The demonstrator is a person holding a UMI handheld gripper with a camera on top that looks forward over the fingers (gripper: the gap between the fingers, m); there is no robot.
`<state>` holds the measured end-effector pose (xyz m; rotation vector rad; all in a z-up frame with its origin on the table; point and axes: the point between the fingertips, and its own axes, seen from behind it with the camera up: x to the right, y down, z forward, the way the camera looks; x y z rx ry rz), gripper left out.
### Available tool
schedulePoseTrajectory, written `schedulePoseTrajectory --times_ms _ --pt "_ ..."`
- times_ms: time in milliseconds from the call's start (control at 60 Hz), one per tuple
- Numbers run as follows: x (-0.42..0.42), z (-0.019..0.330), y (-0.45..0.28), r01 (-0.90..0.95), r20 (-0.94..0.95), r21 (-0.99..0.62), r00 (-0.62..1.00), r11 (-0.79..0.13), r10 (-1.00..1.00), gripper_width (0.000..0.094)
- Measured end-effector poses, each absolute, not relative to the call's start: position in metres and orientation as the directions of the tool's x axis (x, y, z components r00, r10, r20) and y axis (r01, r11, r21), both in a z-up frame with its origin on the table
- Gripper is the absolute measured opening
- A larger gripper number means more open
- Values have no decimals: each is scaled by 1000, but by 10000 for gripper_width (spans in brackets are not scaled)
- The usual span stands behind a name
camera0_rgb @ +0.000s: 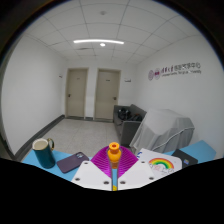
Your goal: Unplug charger
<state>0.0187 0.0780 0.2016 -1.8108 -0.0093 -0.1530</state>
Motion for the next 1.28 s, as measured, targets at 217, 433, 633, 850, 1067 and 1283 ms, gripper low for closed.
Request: schedulePoseTrajectory --times_ms 217,433,633,850,1067,1283 --pt "105 118 35 48 158 -860 971 -508 -176 45" --pt "126 35 13 -46 118 -750 972 -659 -202 47" --pt "133 -1 19 -55 112 -708 975 -704 -190 98" --pt "131 -6 17 -79 36 -699 989 -710 -146 406" --pt "110 22 -27 -111 -128 -737 991 -667 -22 837" --pt "129 74 -113 -84 -173 -787 981 -611 88 836"
